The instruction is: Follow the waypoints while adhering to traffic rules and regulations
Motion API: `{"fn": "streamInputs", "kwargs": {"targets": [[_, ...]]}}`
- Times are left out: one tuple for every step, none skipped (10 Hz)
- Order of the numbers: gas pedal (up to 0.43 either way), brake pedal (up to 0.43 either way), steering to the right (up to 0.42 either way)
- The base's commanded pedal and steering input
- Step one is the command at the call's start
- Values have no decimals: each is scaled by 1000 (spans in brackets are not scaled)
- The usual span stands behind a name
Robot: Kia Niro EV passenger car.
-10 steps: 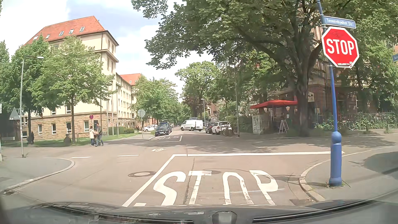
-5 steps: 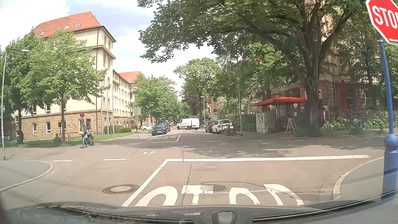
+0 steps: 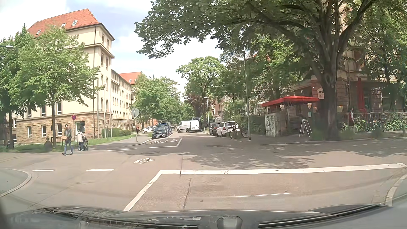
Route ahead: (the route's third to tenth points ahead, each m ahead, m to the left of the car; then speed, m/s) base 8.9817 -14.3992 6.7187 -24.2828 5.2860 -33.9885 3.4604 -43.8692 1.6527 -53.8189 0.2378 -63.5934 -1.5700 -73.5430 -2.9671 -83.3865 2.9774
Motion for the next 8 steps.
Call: {"fn": "streamInputs", "kwargs": {"targets": [[0, 165, 71], [0, 171, 107], [0, 177, 153], [0, 177, 193], [0, 177, 244], [0, 177, 303], [0, 183, 343], [0, 183, 370]]}}
